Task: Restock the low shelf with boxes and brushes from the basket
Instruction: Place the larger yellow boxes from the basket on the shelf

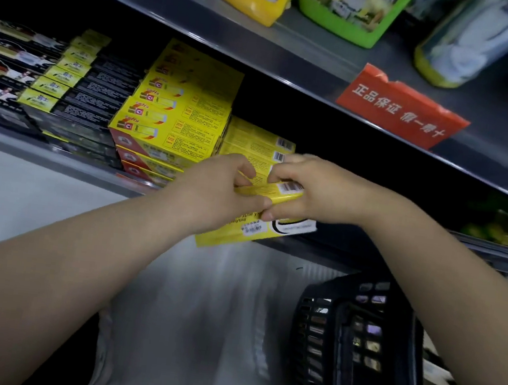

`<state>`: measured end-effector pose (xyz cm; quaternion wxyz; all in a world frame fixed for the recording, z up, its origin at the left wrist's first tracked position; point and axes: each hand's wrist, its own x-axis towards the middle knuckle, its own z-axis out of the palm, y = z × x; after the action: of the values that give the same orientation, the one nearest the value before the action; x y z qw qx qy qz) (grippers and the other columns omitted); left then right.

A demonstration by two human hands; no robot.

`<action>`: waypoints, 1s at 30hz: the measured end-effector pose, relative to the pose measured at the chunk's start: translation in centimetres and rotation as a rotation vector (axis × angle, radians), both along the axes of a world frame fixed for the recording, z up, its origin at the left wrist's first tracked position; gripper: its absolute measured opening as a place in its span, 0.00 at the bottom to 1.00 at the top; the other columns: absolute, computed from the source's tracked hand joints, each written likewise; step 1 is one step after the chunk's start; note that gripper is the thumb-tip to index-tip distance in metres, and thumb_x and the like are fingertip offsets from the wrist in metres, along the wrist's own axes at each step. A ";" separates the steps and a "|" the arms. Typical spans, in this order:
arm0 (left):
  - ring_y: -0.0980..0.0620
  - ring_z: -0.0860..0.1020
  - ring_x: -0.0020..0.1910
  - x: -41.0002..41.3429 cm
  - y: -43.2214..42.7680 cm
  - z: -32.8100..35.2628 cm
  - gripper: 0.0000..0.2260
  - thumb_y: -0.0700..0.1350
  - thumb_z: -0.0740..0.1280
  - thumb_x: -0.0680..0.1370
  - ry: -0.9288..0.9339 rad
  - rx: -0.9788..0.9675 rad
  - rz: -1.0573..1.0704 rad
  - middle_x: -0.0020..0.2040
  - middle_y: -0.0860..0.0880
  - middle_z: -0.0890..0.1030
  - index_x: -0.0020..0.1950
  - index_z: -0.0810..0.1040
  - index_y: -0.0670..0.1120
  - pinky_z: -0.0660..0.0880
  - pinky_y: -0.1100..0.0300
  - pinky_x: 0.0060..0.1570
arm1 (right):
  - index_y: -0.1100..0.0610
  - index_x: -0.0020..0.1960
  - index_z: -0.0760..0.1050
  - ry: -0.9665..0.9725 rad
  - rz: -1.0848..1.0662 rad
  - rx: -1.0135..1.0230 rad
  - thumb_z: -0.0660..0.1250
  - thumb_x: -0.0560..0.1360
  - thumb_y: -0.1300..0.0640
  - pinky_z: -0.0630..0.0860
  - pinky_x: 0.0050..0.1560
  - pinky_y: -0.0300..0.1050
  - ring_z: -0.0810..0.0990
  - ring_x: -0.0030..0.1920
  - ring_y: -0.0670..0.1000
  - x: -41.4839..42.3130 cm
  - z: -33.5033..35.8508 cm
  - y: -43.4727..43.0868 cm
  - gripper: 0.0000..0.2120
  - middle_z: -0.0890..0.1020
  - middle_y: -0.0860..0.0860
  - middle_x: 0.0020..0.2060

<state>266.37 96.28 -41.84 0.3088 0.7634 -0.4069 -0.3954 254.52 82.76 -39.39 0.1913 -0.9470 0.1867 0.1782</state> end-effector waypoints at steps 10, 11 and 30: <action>0.51 0.77 0.56 0.8 -0.3 -0.1 0.12 0.44 0.66 0.76 -0.114 -0.129 -0.019 0.56 0.50 0.79 0.59 0.74 0.46 0.73 0.51 0.58 | 0.55 0.71 0.61 0.060 -0.435 -0.133 0.58 0.79 0.47 0.69 0.53 0.45 0.74 0.59 0.57 -0.7 -4.5 -7.0 0.23 0.74 0.56 0.63; 0.51 0.77 0.55 0.9 -0.3 -0.2 0.11 0.44 0.67 0.75 -0.102 -0.129 -0.020 0.55 0.51 0.79 0.58 0.74 0.47 0.74 0.51 0.57 | 0.55 0.72 0.59 0.044 -0.472 -0.167 0.57 0.80 0.47 0.69 0.56 0.47 0.73 0.62 0.59 0.1 -5.2 -7.6 0.24 0.72 0.57 0.66; 0.54 0.79 0.47 1.8 -1.2 -1.4 0.05 0.44 0.67 0.74 -0.068 -0.073 -0.053 0.43 0.57 0.81 0.49 0.76 0.51 0.76 0.53 0.49 | 0.53 0.74 0.58 -0.026 -0.583 0.076 0.51 0.82 0.52 0.68 0.50 0.43 0.75 0.58 0.59 8.8 -15.8 -13.5 0.21 0.74 0.60 0.61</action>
<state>268.14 95.08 -43.23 0.3119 0.7535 -0.4514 -0.3622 263.29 69.27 -55.20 0.2721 -0.8477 0.4418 0.1104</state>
